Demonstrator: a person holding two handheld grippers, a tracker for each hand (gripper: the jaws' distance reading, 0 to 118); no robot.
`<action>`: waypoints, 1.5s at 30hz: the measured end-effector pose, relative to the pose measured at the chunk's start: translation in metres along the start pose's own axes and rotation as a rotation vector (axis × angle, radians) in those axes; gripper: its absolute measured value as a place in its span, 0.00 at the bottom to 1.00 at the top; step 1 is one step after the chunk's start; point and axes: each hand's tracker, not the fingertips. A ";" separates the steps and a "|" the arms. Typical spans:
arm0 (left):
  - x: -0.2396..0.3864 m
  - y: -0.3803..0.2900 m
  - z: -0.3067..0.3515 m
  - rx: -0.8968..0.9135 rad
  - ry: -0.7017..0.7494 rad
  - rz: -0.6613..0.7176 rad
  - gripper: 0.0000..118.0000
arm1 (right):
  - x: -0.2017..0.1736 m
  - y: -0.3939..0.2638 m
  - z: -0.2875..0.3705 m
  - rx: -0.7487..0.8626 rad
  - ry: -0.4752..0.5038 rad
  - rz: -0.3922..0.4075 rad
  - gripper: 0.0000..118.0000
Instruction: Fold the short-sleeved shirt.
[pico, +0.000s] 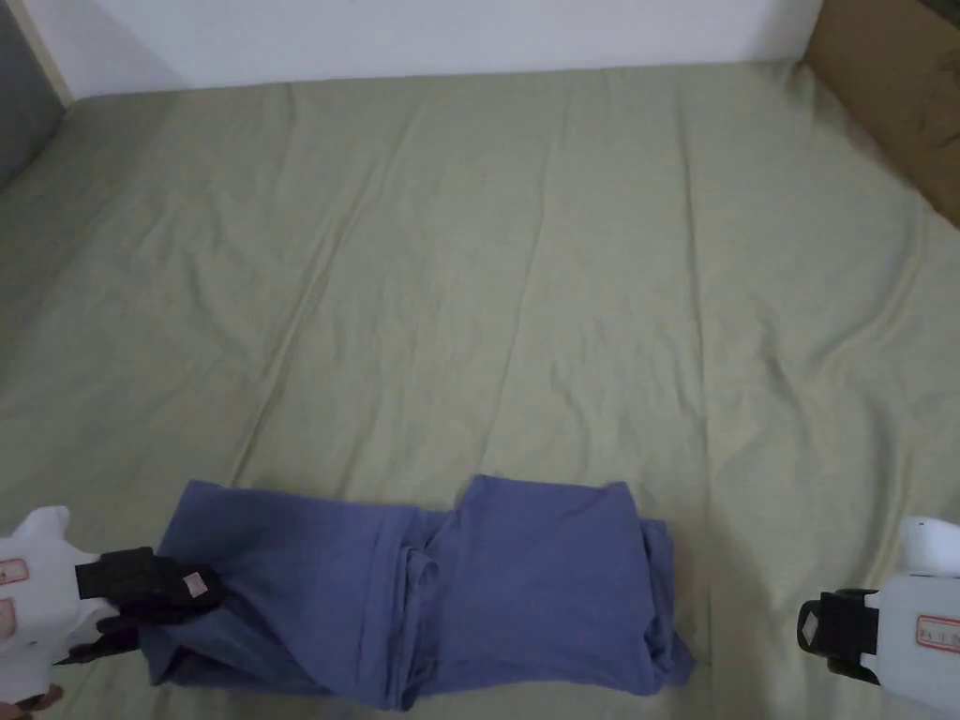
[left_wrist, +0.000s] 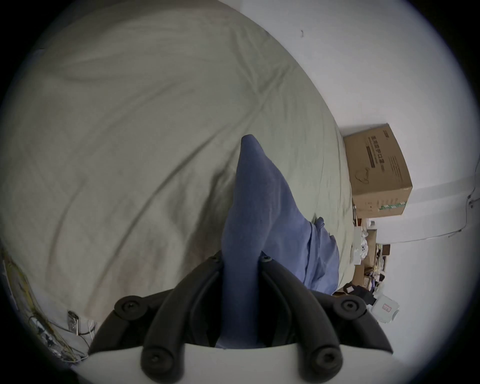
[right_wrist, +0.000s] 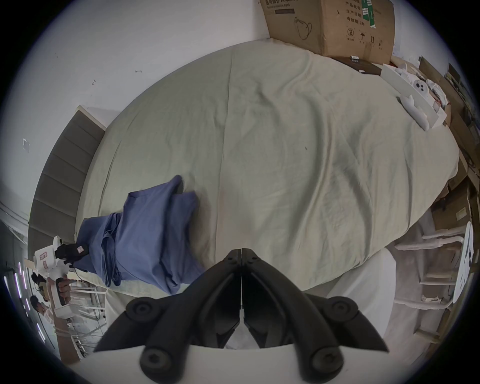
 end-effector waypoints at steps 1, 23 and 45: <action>0.006 -0.002 0.004 0.001 -0.014 -0.009 0.13 | 0.002 -0.001 -0.002 -0.003 0.006 -0.005 0.00; 0.255 -0.123 -0.159 -0.324 -0.061 -0.602 0.84 | 0.082 -0.015 0.021 0.041 -0.004 -0.176 0.00; 0.275 -0.170 -0.201 -0.346 -0.023 -0.633 0.04 | 0.068 -0.009 0.026 0.090 -0.022 -0.151 0.00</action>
